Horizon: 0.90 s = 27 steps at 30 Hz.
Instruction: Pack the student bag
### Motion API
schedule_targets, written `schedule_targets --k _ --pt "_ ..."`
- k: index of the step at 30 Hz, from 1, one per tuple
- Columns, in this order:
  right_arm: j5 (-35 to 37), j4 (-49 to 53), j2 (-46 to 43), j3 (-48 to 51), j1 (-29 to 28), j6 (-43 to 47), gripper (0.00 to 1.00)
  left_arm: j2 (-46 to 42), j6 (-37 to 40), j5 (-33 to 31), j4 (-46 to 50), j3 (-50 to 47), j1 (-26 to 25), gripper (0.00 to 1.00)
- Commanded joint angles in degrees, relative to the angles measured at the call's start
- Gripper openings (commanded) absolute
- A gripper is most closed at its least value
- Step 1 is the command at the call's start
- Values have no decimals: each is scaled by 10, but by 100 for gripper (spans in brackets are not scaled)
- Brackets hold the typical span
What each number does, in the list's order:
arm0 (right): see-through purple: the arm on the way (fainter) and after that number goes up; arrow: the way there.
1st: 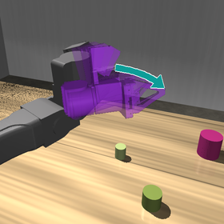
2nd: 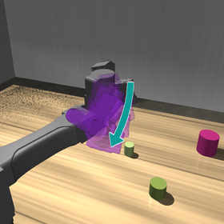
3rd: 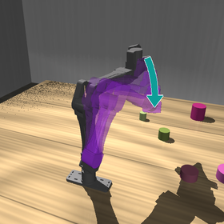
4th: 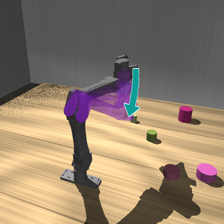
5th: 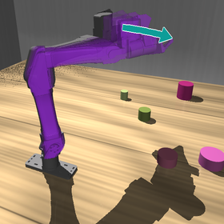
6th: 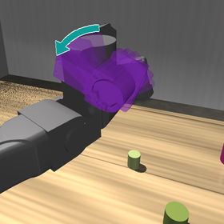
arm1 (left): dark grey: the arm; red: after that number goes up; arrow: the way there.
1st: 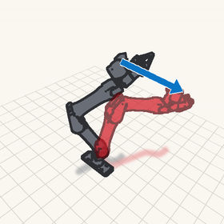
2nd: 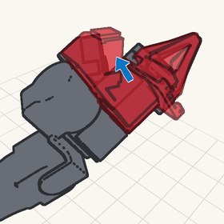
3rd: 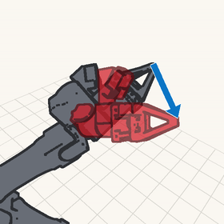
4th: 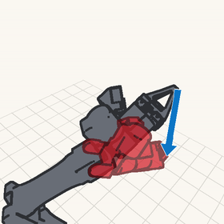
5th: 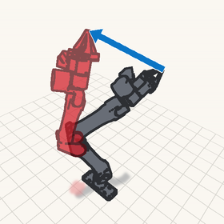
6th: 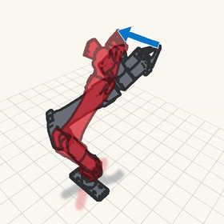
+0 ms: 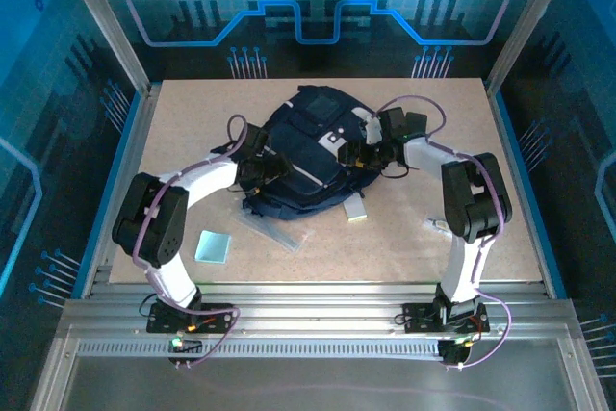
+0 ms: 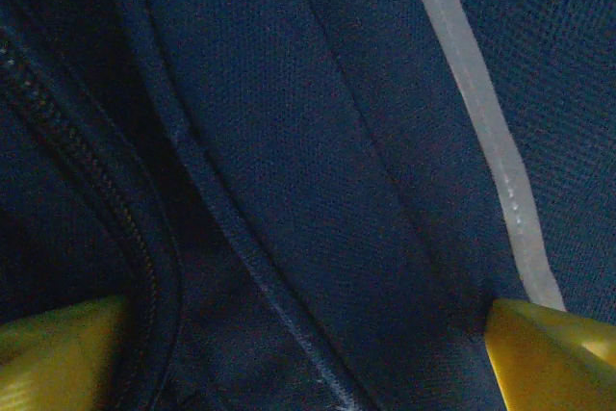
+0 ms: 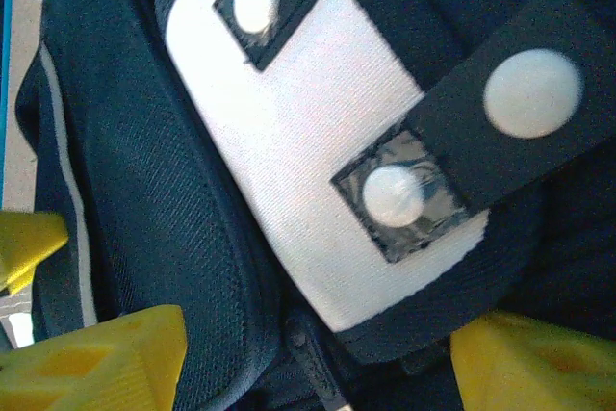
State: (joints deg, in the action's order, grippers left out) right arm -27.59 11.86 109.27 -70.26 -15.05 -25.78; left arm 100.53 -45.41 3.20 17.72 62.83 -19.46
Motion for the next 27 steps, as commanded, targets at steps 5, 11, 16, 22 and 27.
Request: schedule_targets --k 5,11,16,22,27 --pt "-122 24 -69 39 -50 -36 73 39 -42 23 -102 48 -24 93" --pt "-113 29 -74 31 -65 -42 73 48 -63 20 -132 58 -24 93" --pt "-83 42 -57 17 -57 -33 73 69 -49 0 -145 86 -19 93" --pt "-42 56 -38 -15 -25 -12 73 107 -39 4 -139 149 1 93" --pt "3 78 -9 -63 4 17 73 125 -28 7 -139 184 14 93"
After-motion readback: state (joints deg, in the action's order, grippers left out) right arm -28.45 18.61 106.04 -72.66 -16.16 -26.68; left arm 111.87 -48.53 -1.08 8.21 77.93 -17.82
